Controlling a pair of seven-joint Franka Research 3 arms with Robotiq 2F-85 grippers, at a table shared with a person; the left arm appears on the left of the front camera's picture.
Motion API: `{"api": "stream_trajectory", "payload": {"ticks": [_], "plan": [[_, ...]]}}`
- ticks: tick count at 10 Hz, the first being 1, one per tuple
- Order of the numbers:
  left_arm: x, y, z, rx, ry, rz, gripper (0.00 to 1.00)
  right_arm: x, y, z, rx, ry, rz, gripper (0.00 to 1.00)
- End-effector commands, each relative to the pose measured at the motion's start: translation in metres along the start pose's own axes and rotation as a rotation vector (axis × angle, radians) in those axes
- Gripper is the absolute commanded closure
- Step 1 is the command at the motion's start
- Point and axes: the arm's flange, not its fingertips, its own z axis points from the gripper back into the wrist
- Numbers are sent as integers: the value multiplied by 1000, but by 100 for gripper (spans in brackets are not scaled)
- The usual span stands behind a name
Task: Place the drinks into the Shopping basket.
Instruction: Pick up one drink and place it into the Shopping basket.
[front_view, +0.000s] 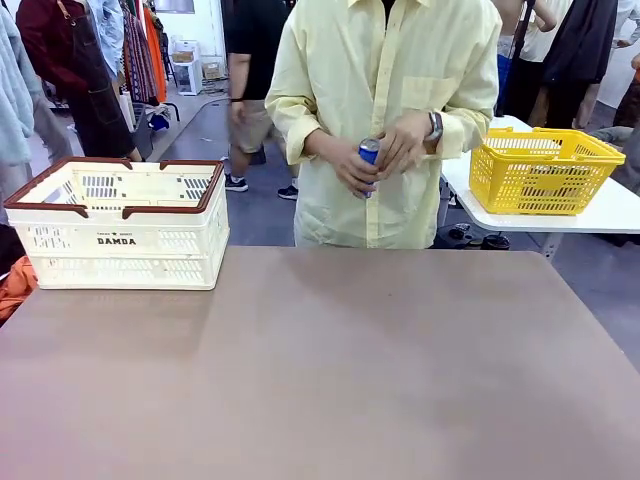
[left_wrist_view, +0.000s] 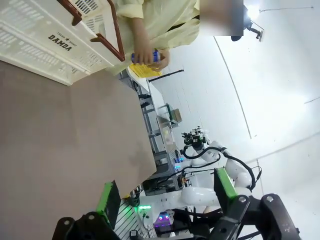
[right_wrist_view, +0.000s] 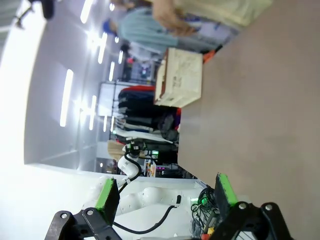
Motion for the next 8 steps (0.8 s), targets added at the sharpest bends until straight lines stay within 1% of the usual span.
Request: {"api": "stream_trajectory", "payload": {"ticks": [1,8], "plan": [[0,-2,1,-12,3,-23,0,-3,3,-1,9,3,23,0],[0,-2,1,-12,3,-23,0,-3,3,-1,9,3,23,0]]}}
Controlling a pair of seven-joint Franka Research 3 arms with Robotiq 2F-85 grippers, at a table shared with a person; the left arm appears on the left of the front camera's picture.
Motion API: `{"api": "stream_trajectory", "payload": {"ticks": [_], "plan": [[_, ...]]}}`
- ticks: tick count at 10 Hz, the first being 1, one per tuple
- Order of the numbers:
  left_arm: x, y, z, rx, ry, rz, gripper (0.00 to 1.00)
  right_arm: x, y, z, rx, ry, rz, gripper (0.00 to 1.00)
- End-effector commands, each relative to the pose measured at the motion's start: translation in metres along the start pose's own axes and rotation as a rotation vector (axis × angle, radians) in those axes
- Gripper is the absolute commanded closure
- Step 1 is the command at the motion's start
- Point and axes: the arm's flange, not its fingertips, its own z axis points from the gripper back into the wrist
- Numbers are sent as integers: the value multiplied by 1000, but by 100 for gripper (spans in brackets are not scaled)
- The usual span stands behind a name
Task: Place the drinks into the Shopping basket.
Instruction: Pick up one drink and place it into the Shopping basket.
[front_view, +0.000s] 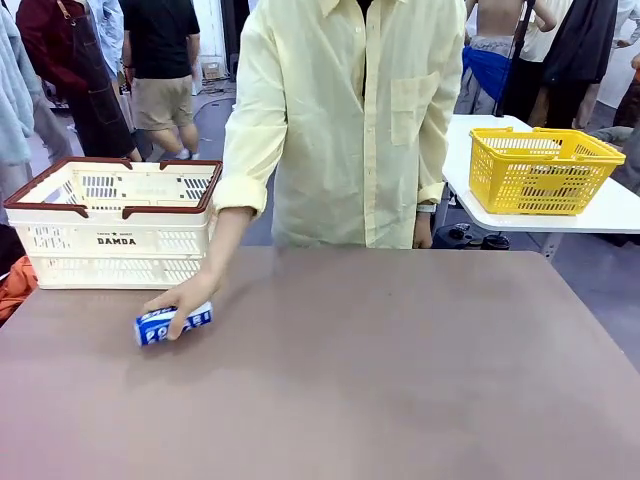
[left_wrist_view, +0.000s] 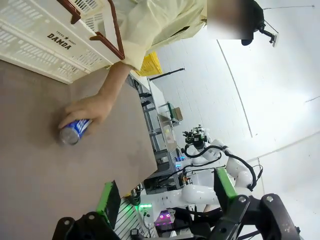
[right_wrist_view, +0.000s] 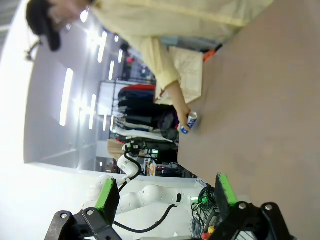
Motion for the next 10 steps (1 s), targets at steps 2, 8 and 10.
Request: {"api": "stream_trajectory", "payload": {"ticks": [2,8,10], "plan": [[0,0,3,-18,-5,-19,0,-2,1,-1,12,-2,23,0],[0,0,3,-18,-5,-19,0,-2,1,-1,12,-2,23,0],[0,0,3,-18,-5,-19,0,-2,1,-1,12,-2,23,0]]}}
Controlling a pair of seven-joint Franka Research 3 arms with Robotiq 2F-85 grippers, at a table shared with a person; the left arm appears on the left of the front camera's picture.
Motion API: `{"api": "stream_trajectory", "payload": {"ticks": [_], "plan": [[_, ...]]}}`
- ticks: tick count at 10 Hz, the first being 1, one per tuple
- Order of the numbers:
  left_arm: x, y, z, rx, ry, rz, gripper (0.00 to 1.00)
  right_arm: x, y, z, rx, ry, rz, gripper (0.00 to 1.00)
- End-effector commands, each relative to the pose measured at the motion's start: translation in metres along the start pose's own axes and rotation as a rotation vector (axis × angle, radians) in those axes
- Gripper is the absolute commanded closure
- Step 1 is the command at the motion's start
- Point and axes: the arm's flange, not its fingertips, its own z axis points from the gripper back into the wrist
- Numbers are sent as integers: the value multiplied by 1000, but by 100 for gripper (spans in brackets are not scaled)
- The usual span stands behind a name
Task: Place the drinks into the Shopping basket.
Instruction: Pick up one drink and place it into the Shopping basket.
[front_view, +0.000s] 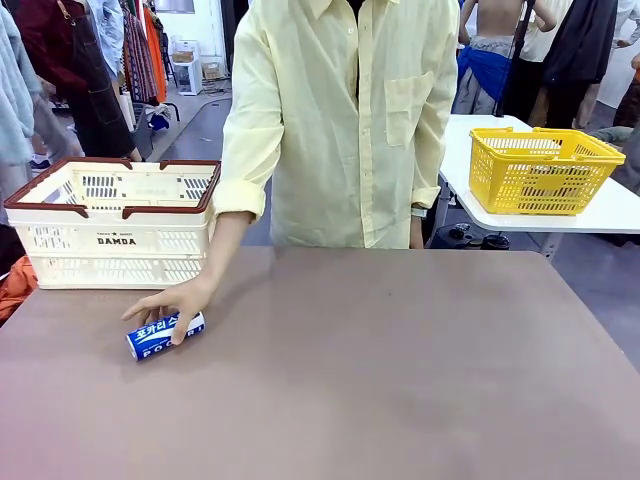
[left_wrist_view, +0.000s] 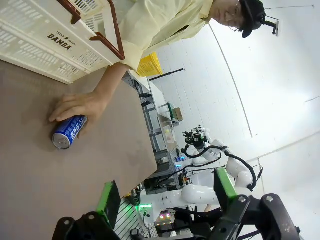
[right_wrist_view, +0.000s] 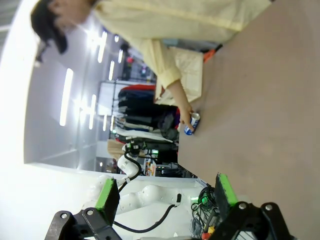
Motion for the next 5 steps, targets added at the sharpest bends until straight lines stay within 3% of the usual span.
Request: {"api": "stream_trajectory", "payload": {"ticks": [1,2,5], "plan": [[1,0,2,-18,-3,-18,0,-1,1,-1,12,-2,23,0],[0,0,0,0,0,0,0,-1,1,-1,12,-2,23,0],[-13,-70,-99,495,336,-118,0,-1,1,-1,12,-2,23,0]]}}
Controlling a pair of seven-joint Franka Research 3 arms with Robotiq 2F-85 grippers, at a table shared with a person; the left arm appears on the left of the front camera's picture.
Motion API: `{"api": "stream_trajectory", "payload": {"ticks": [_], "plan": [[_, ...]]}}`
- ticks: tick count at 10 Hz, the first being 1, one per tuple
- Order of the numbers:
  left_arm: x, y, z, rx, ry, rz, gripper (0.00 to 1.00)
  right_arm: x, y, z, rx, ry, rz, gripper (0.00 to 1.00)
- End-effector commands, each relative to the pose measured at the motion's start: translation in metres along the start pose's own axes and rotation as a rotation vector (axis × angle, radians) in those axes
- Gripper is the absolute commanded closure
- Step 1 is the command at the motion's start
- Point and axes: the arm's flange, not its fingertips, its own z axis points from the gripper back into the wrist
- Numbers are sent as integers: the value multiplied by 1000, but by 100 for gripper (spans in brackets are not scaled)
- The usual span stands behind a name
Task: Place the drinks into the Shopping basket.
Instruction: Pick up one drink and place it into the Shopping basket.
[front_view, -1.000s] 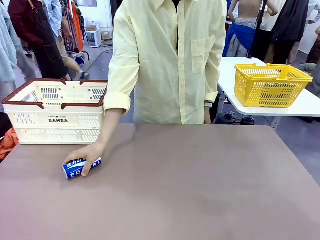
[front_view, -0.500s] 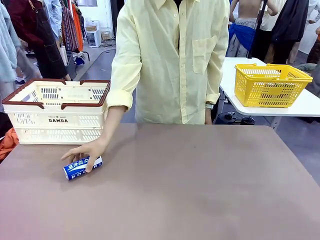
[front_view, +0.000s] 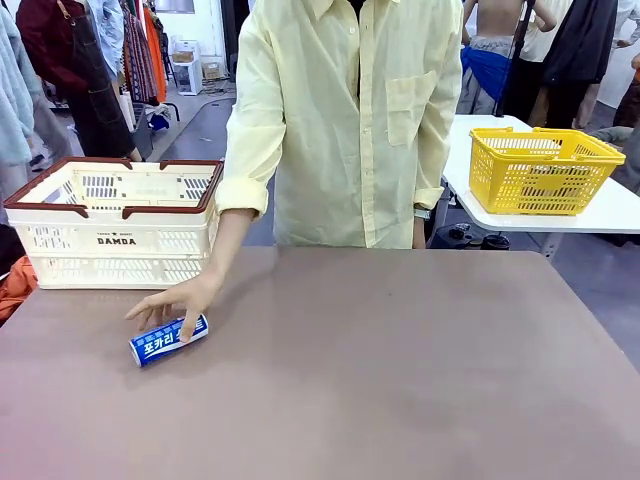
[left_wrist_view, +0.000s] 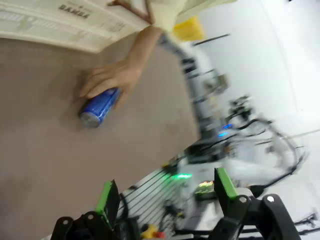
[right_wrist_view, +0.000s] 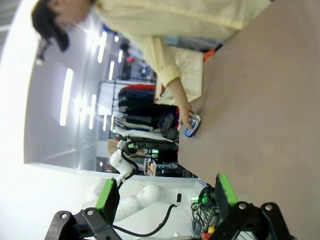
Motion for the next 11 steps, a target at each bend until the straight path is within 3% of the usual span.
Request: {"api": "stream_trajectory", "payload": {"ticks": [1,2,4,5,7,8,10,11], "plan": [[8,-51,-64,305,217,-39,0,-1,1,0,12,-3,24,0],[21,-51,-90,377,260,-18,0,-1,1,0,12,-3,24,0],[34,-39,-98,402,260,28,0,-1,1,0,12,-3,24,0],[32,-33,-76,366,229,40,0,-1,1,0,12,-3,24,0],[6,-13,38,284,-31,128,0,-1,1,0,12,-3,24,0],[-21,5,85,220,-112,143,0,-1,1,0,12,-3,24,0],[-66,53,139,113,-227,238,0,-1,1,0,12,-3,24,0],[-81,72,146,73,-235,255,0,-1,1,0,12,-3,24,0]]}}
